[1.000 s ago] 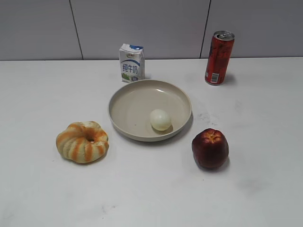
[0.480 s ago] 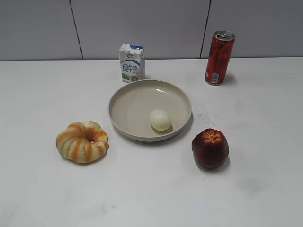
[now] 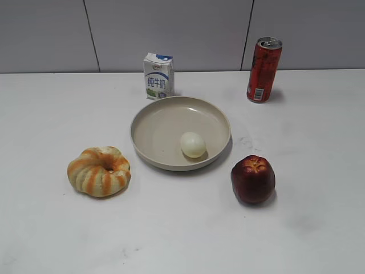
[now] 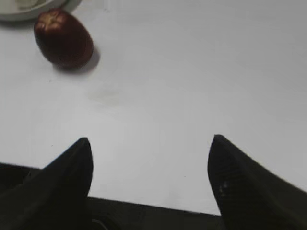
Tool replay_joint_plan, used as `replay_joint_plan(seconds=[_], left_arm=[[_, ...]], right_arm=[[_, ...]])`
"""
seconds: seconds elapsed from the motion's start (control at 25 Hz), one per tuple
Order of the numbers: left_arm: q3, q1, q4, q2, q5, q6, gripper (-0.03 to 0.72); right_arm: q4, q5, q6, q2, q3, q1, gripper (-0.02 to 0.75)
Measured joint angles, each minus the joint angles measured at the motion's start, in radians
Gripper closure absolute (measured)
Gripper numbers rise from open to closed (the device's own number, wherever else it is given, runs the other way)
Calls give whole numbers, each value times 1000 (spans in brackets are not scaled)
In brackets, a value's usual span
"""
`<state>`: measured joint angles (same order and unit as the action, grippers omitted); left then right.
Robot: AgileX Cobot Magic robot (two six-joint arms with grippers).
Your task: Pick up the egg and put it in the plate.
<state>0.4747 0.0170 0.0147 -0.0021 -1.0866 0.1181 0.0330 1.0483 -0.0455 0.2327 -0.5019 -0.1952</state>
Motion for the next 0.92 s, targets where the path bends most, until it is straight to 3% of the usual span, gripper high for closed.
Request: replay_joint_plan(seconds=[0.28,0.92], left_arm=[[0,0,0,0,0,0,242],[0,0,0,0,0,0,242]], right_arm=[[1,1,0,-225,0,134,176],[2,1,0,-240,1,140,176]])
